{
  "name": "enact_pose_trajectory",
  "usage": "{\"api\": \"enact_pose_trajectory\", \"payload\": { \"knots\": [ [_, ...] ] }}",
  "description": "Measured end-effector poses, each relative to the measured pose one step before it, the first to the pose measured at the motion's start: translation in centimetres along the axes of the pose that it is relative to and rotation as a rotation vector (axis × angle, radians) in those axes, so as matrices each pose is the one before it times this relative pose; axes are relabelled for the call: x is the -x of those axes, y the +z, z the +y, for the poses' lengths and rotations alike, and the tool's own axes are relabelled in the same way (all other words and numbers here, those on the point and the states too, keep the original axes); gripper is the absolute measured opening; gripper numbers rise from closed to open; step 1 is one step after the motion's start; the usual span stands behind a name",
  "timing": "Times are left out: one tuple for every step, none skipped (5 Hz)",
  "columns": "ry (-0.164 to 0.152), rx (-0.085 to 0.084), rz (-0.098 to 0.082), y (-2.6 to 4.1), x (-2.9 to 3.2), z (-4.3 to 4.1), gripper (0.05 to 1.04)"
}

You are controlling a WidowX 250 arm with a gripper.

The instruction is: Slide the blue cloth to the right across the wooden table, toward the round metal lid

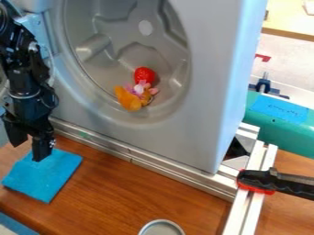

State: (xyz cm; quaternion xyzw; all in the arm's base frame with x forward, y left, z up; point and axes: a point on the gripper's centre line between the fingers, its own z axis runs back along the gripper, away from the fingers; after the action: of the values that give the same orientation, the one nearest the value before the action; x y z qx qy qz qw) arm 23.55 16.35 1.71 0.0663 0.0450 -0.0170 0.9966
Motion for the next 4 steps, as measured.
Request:
{"api": "enact_pose_trajectory", "payload": {
  "knots": [
    [-0.0036, 0.0153, 0.0241, -0.835, 0.241, -0.366, 1.001],
    [0.0882, -0.0566, -0.0459, -1.835, -0.864, 0.734, 1.001],
    [0.0746, -0.0407, 0.0350, -2.199, 0.280, 0.305, 1.001],
    [0.0526, -0.0414, 0.0677, -2.016, 0.130, 0.332, 1.001]
  ]
}}
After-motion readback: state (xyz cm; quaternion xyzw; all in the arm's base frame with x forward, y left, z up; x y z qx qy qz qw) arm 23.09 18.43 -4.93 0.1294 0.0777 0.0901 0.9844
